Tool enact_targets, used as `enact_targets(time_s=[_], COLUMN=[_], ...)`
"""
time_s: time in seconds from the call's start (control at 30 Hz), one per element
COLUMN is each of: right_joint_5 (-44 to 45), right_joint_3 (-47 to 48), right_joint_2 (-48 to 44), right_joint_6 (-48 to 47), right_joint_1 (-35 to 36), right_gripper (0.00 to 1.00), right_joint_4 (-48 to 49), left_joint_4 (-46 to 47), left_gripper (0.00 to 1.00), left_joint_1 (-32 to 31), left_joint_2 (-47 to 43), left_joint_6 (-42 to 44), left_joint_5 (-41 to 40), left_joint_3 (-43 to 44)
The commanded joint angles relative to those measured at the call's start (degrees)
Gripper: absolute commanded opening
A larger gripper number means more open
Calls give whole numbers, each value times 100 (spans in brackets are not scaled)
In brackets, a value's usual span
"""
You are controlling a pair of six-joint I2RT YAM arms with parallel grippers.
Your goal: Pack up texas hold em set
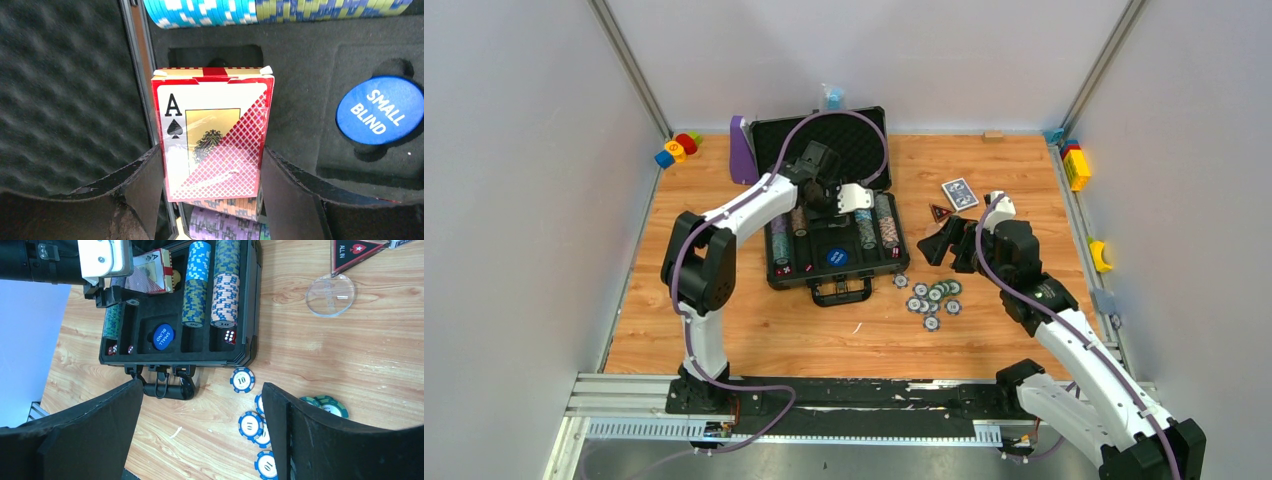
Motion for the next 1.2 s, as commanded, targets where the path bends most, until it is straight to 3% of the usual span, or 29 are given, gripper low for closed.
enact_targets(time_s=[0.0, 0.17, 0.4, 0.5, 0.73, 0.9, 0.97, 1.03, 1.17], right_joint_5=[-56, -64, -64, -86, -93, -84, -78, -86, -65], right_joint_3=[7, 26, 42, 61, 78, 105, 101, 96, 92], right_joint_2=[-22, -13, -39, -44, -55, -66, -66, -66, -87], right_joint_6=[64, 63, 54, 54, 41, 19, 10, 10, -15], right_joint_1=[-20, -15, -18, -18, -19, -20, -19, -19, -20], right_gripper=[90, 90, 90, 90, 90, 90, 90, 90, 90], right_joint_4=[232, 232, 232, 227, 227, 232, 232, 231, 229], left_joint_4=[-318, 253, 672, 828, 1697, 2456, 2404, 1741, 1313], left_gripper=[15, 45, 59, 96, 100, 100, 100, 100, 89], left_joint_1=[100, 96, 97, 96, 100, 96, 96, 97, 98], left_joint_2=[-2, -280, -696, -856, -1372, -1395, -1196, -906, -655], left_joint_6=[65, -35, -75, -157, -915, -2242, -2817, -3305, -3999], left_joint_5=[-162, -132, -149, -126, -376, -1188, -1313, -1276, -1521], left_joint_3=[216, -81, -385, -476, -788, -792, -548, -104, 241])
